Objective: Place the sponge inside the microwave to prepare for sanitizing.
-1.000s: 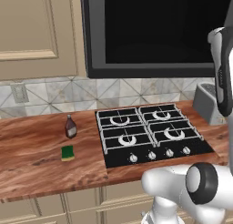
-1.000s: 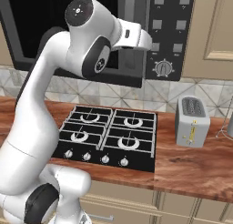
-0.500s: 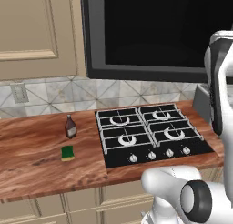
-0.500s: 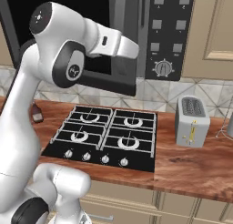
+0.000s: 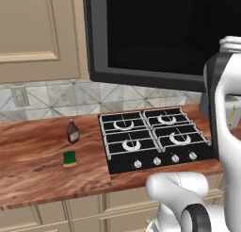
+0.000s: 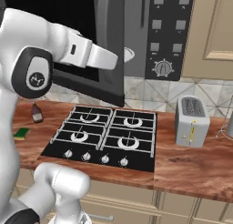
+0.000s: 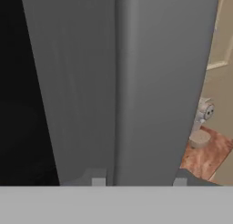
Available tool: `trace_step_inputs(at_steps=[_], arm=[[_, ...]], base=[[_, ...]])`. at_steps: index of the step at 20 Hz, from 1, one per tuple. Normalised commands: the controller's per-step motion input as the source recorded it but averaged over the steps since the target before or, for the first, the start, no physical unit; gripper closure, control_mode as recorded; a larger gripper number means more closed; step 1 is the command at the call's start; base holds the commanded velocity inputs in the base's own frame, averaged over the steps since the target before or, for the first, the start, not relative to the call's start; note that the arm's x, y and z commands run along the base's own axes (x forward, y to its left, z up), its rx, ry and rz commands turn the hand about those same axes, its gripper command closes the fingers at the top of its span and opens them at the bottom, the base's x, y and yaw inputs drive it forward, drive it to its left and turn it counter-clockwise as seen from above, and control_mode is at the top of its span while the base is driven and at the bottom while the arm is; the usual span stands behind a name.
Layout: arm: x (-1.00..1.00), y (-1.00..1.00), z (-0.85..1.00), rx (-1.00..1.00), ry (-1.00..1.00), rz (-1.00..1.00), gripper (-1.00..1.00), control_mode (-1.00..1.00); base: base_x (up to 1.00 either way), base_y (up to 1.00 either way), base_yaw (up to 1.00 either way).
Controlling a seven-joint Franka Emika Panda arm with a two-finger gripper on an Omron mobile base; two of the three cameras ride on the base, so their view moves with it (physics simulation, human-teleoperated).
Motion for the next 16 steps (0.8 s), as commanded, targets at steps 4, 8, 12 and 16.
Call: trace_step_inputs(at_steps=[4, 8, 12, 16], arm=[[-0.54, 0.45, 0.11, 0.0, -0.09, -0.1, 1.0, -1.0], [-0.66, 0.39, 0.02, 0.0, -0.13, 0.0, 1.0, -1.0], [-0.33, 0.07, 0.0, 0.0, -0.05, -0.01, 1.0, -1.0], [-0.18, 0.1, 0.0, 0.0, -0.05, -0.01, -1.0, -1.0]], base=[[0.0, 0.0, 0.0], [0.0, 0.0, 0.0], [0.0, 0.0, 0.0], [0.0, 0.0, 0.0]])
